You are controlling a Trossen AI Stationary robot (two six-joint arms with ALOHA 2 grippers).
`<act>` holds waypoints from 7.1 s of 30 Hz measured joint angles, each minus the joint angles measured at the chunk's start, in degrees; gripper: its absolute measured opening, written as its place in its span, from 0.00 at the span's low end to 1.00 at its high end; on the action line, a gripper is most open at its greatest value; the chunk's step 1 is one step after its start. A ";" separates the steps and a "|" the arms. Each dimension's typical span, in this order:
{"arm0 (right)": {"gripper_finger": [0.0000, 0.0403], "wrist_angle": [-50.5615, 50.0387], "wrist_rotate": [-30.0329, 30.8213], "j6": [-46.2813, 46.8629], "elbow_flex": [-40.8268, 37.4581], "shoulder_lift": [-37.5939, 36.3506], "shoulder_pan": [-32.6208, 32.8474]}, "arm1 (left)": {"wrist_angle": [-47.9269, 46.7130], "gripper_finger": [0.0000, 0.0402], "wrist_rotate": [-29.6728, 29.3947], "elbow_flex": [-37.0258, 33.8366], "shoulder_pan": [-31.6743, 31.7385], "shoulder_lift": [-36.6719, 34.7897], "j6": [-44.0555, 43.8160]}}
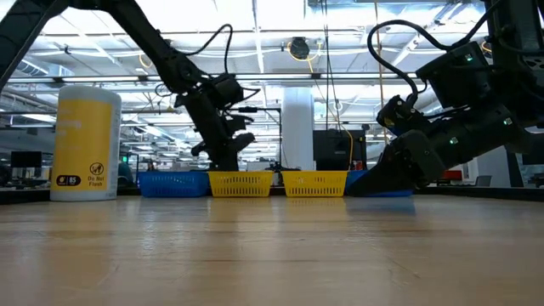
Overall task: Pick & Place Travel size toiletries
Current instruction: Put the hairbrush into the left yellow bin, then return to Home Position
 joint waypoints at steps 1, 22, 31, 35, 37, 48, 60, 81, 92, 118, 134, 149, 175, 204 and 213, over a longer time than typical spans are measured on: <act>0.38 0.00 0.00 0.00 0.00 0.00 0.00 | -0.29 0.06 0.01 0.00 -0.01 -0.82 0.01; 0.38 -1.74 -0.17 1.48 0.00 0.00 0.13 | 9.35 0.03 6.91 -24.79 -12.67 -35.58 10.83; 0.38 -1.88 -0.20 2.34 -0.02 -0.02 0.13 | 18.51 0.04 14.93 -44.42 -10.66 -60.83 8.35; 0.38 -1.82 -0.19 2.32 -0.02 0.00 0.13 | 23.05 0.02 15.00 -52.50 -13.27 -72.16 3.93; 0.38 -1.82 -0.12 2.20 -0.02 0.00 0.13 | 26.15 0.01 14.80 -56.38 -15.70 -76.64 1.32; 0.38 -1.86 -0.04 1.88 -0.04 -0.02 0.11 | 25.60 0.01 3.12 -67.08 -32.17 -89.98 0.15; 0.38 -2.62 -0.15 3.05 -0.07 -0.02 0.15 | 17.13 0.01 2.35 -66.84 -33.80 -102.72 2.39; 0.38 -4.39 1.06 5.51 -0.09 -0.04 1.25 | 10.25 0.06 2.02 -66.27 -34.27 -99.57 10.64; 0.38 -4.30 1.36 5.35 -0.11 -0.02 1.27 | 11.73 0.06 5.48 -66.97 -34.47 -108.14 9.17; 0.34 4.64 -8.03 7.50 -14.29 -18.57 -6.42 | 11.15 0.06 5.86 -66.93 -34.51 -106.26 5.86; 0.13 -13.19 -32.89 1.52 -16.92 -53.54 -21.98 | 11.59 0.06 5.40 -66.95 -34.51 -106.25 5.88; 0.12 -6.40 -39.84 -4.07 -16.96 -64.69 -22.88 | 11.66 0.06 5.40 -66.95 -34.51 -106.25 5.89; 0.12 -67.04 -15.83 1.94 -17.00 -103.23 -14.90 | 11.70 0.06 5.38 -66.95 -34.51 -106.25 5.89; 0.12 -66.02 -16.67 -10.88 -17.03 -105.92 -2.56 | 11.70 0.06 5.38 -66.95 -34.51 -106.27 5.89; 0.12 -59.84 -16.65 -9.27 -17.05 -105.92 -2.58 | 11.68 0.06 5.40 -66.95 -34.51 -106.25 5.87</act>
